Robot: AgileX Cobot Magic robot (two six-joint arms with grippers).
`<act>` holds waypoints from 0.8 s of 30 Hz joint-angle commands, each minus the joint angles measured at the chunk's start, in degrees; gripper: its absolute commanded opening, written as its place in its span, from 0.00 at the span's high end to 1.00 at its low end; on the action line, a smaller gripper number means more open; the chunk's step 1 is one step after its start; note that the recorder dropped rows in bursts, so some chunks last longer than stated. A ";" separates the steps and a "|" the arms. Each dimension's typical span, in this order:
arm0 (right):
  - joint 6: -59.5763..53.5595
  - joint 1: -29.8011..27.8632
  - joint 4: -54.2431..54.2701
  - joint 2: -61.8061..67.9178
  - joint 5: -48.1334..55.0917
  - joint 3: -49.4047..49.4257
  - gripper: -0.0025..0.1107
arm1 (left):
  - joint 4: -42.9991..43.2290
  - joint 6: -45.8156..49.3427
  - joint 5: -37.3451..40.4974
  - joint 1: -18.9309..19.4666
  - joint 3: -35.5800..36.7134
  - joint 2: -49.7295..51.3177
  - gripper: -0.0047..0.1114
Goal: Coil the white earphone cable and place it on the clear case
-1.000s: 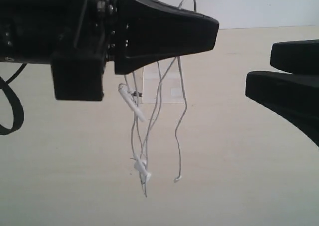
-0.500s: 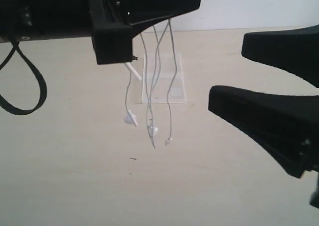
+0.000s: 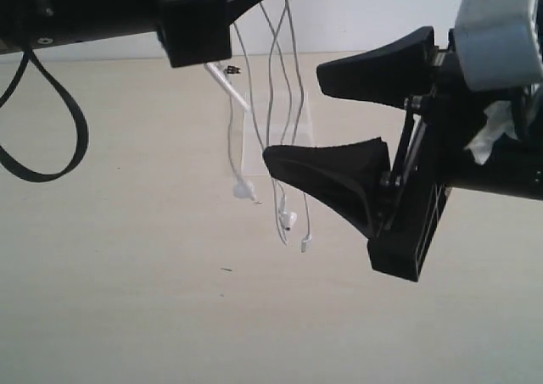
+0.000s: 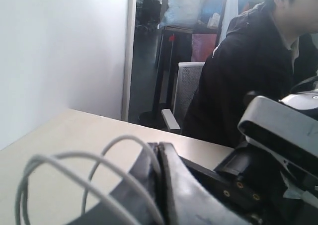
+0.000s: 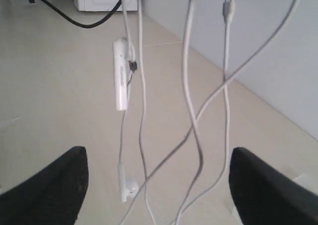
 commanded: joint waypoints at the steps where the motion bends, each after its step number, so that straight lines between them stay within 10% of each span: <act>1: 0.34 0.10 0.51 0.42 2.29 -2.33 0.32 | -1.45 1.39 0.41 -0.10 -0.38 -0.40 0.96; 24: 6.12 0.10 0.51 5.04 8.39 -5.50 0.32 | -9.82 15.22 -2.66 -0.10 -0.38 1.20 0.96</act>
